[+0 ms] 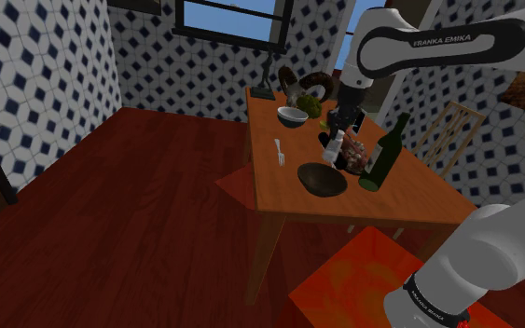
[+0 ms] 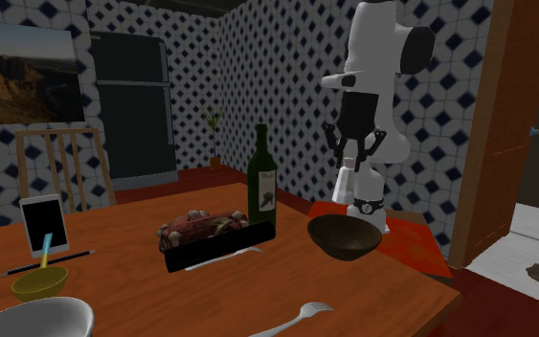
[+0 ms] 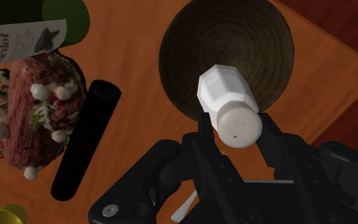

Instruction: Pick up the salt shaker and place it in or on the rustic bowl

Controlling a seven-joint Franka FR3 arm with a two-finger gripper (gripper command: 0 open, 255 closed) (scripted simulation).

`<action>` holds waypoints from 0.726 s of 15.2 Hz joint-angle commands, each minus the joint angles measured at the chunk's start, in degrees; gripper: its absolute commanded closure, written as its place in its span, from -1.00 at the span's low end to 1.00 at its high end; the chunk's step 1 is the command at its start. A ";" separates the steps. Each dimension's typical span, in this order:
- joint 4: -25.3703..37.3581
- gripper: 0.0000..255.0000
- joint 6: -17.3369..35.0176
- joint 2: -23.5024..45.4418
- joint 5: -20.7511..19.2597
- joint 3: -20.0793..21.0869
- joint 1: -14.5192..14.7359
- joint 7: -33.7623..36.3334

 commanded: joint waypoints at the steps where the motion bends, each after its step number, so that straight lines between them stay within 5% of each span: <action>1: -1.36 1.00 1.52 0.13 -0.05 0.00 0.00 0.17; 11: -7.59 1.00 9.49 1.89 -0.44 -0.09 -0.11 0.92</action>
